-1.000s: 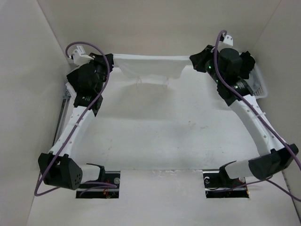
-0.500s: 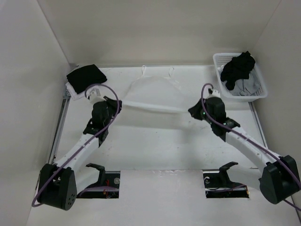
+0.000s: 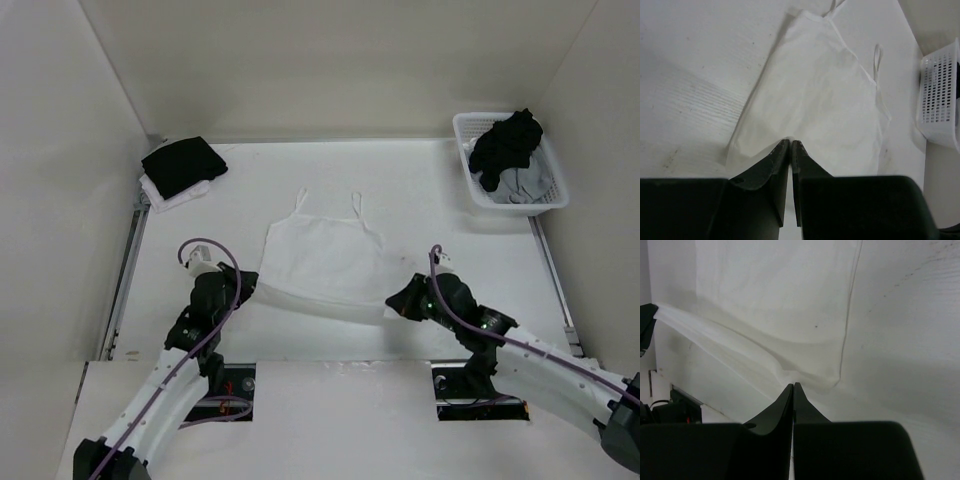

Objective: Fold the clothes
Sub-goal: Fold the tank top

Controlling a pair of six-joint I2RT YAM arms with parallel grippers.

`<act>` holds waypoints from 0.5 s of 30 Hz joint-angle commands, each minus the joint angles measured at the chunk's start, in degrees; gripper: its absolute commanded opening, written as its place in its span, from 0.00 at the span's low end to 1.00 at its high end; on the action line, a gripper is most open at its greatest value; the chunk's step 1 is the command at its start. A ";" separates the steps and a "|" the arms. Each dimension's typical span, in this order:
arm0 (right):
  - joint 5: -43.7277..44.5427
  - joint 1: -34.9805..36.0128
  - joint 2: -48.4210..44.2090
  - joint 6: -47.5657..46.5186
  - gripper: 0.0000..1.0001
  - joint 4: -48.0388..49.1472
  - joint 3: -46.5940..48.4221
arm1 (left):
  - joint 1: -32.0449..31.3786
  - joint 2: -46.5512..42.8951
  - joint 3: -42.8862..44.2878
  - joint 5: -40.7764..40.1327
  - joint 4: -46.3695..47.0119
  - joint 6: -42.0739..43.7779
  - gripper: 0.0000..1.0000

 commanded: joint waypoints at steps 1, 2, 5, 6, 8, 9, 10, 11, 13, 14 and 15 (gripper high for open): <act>2.80 0.91 0.54 2.10 0.03 -0.65 1.80 | 0.14 1.05 1.83 -1.38 -2.55 -1.16 0.06; 2.80 0.03 1.68 1.13 0.03 -0.39 2.59 | 0.31 2.98 2.97 -2.09 -1.41 -0.72 0.06; 1.93 -4.62 7.56 -3.96 0.03 2.15 6.63 | 0.93 11.14 6.92 -3.15 4.82 1.12 0.06; 1.14 -6.55 9.85 -5.63 0.03 3.64 8.12 | 1.10 14.83 8.50 -3.06 7.28 1.30 0.06; -1.05 -10.07 14.85 -8.01 0.02 6.37 11.29 | 1.46 22.30 12.28 -2.10 11.68 1.65 0.06; -1.93 -11.83 17.31 -9.15 0.02 7.60 13.04 | 1.46 24.86 13.78 -2.18 13.00 1.91 0.06; -2.64 -13.32 19.51 -9.95 0.02 8.66 14.80 | 1.28 28.10 15.53 -2.53 14.84 2.35 0.06; -3.08 -14.47 21.28 -10.48 0.02 9.28 16.21 | 1.46 31.09 17.12 -2.79 16.69 2.62 0.06; -3.79 -16.32 25.58 -11.36 0.02 10.68 19.90 | 2.16 36.98 20.28 -3.58 19.59 2.97 0.06; -3.96 -17.11 27.69 -11.62 0.02 11.47 21.74 | 2.60 39.71 21.86 -4.11 20.82 3.06 0.06; -4.14 -17.81 29.97 -11.97 0.02 12.18 23.50 | 3.03 42.61 23.27 -4.46 22.14 2.97 0.06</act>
